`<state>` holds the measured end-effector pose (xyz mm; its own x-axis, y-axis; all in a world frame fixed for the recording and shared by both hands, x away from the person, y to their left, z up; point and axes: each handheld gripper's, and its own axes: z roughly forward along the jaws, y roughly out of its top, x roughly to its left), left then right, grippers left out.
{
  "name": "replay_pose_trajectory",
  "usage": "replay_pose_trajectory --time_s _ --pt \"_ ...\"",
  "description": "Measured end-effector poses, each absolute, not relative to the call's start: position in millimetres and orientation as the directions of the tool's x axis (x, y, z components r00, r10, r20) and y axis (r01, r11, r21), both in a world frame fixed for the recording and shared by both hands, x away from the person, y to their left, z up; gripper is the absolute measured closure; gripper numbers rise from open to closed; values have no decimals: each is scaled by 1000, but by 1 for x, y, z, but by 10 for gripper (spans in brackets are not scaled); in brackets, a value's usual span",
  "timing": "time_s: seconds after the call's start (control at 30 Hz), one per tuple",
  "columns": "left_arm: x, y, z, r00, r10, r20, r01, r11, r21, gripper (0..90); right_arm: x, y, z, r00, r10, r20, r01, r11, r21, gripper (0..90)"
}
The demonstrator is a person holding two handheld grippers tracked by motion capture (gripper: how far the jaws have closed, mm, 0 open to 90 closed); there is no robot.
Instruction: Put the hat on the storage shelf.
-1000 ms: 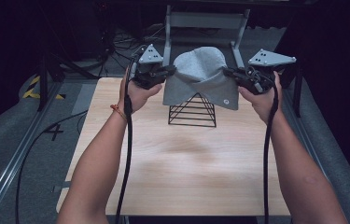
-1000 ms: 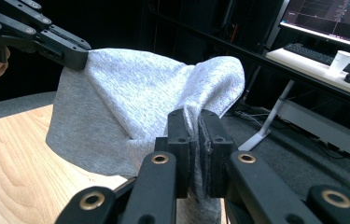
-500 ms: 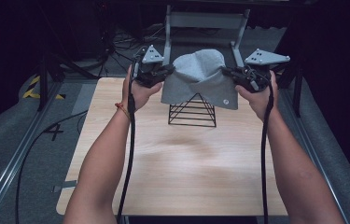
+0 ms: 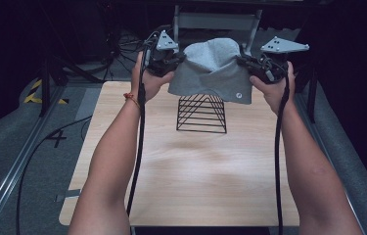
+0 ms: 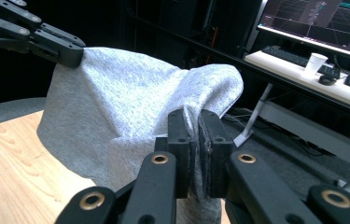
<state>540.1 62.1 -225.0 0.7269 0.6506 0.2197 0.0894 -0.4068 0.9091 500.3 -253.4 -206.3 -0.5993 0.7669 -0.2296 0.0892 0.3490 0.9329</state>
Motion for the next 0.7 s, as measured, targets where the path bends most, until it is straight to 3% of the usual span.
replay_pose_trajectory --time_s 0.27,0.7 --pt "549 57 -223 707 668 232 91 -411 907 863 510 -252 -199 -582 778 -238 96 356 929 846" --pt "555 60 -239 727 665 172 129 -378 917 863 519 -247 -210 -596 771 -225 110 356 928 847"
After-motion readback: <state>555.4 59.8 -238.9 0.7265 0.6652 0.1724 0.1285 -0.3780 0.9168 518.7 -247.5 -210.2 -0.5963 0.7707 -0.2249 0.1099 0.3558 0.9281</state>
